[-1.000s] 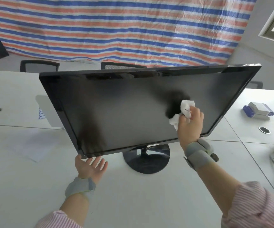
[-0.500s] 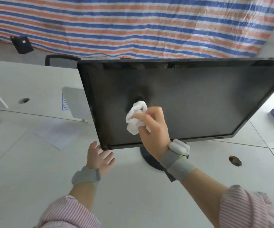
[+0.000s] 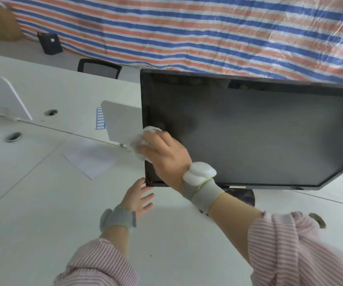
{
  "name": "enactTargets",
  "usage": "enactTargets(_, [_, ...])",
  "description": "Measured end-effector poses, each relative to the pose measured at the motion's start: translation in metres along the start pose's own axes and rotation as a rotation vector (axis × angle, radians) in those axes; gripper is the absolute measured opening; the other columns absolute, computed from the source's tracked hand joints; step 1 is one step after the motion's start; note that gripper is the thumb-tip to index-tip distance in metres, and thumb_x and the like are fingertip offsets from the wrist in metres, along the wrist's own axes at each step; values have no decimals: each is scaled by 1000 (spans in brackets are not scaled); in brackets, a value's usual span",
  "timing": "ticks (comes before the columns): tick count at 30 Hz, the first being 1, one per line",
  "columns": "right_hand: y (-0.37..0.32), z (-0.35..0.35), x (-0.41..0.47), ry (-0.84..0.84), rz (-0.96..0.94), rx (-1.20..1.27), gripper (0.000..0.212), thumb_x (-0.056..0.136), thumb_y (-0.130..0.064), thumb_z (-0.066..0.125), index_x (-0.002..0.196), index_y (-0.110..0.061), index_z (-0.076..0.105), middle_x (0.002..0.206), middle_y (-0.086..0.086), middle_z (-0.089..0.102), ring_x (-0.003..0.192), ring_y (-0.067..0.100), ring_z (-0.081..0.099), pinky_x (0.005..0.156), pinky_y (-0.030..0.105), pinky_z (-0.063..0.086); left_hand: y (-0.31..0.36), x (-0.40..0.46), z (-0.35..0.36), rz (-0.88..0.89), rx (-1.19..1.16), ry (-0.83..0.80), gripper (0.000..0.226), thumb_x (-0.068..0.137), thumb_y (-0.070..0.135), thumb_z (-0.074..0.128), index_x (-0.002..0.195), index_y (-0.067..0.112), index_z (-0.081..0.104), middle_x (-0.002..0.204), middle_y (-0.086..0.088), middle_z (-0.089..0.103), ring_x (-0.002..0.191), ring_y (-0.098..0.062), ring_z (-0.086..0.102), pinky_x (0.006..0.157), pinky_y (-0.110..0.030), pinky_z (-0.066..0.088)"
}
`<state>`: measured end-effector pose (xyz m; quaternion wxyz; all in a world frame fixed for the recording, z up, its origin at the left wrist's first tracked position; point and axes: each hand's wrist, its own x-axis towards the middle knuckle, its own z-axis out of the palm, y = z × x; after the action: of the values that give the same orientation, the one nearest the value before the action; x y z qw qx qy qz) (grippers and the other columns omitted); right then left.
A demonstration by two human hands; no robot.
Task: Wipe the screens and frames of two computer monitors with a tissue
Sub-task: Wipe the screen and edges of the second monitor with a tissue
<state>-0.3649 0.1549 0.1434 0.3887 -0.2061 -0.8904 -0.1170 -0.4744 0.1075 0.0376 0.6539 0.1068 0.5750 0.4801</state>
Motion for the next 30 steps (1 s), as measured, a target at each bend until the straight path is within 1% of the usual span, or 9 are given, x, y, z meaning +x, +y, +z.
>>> enactTargets(3, [-2, 31, -51, -186, -15, 10, 29, 83, -3, 41, 93, -6, 68, 108, 9, 62, 103, 25, 47, 61, 37, 54, -3, 6, -6, 29, 9, -10, 32, 97, 41, 36, 124, 26, 46, 131, -2, 49, 123, -28, 45, 103, -43, 32])
enactTargets(7, [-9, 55, -88, -298, 47, 71, 35, 78, -2, 37, 93, -8, 67, 103, 5, 66, 99, 22, 53, 58, 33, 55, -8, 13, -9, 73, -29, -18, 27, 99, 40, 32, 113, 27, 50, 126, -4, 48, 117, -28, 45, 109, -47, 28])
enactTargets(14, [2, 55, -112, -359, 110, 59, 33, 78, -6, 38, 87, -13, 69, 101, 1, 67, 95, 19, 51, 60, 29, 54, -18, 18, 3, 172, -52, 22, 32, 99, 41, 28, 104, 24, 55, 116, -5, 56, 113, -28, 50, 106, -45, 33])
enactTargets(17, [8, 46, -118, -379, 173, 93, 21, 70, 2, 59, 82, -13, 68, 102, 1, 67, 93, 22, 59, 64, 28, 54, -18, 19, 12, 197, -62, 57, 26, 97, 35, 33, 93, 22, 55, 108, -6, 61, 109, -29, 55, 103, -44, 38])
enactTargets(18, [11, 42, -122, -379, 202, 114, 22, 68, 4, 64, 82, -13, 68, 103, -1, 67, 94, 21, 59, 65, 29, 55, -19, 20, 14, 200, -67, 82, 25, 96, 35, 34, 95, 21, 55, 108, -6, 62, 109, -28, 57, 102, -43, 39])
enactTargets(21, [24, 23, -140, -377, 333, 176, 21, 74, 1, 60, 83, -17, 65, 108, -8, 64, 100, 15, 56, 71, 28, 53, -20, 25, 20, 217, -95, 186, 22, 94, 32, 37, 105, 19, 52, 105, -6, 62, 103, -24, 61, 94, -38, 42])
enactTargets(24, [44, 0, -162, -368, 438, 145, 28, 70, 2, 64, 84, -22, 64, 109, -9, 64, 100, 10, 52, 73, 24, 49, -21, 25, 30, 230, -140, 256, 19, 93, 29, 35, 98, 18, 50, 106, -5, 61, 100, -24, 63, 88, -35, 43])
enactTargets(27, [64, -28, -185, -388, 537, 74, 34, 69, 4, 60, 85, -25, 64, 109, -9, 63, 96, 8, 48, 67, 20, 45, -24, 23, 43, 197, -297, 286, 19, 90, 29, 33, 85, 21, 49, 111, -4, 60, 100, -22, 63, 85, -31, 43])
enactTargets(30, [85, -53, -204, -357, 596, 1, 31, 70, 1, 49, 77, -22, 68, 101, -7, 67, 86, 9, 45, 60, 17, 44, -37, 19, 63, 119, -552, 213, 30, 91, 34, 28, 104, 20, 52, 121, -5, 57, 107, -26, 59, 90, -33, 42])
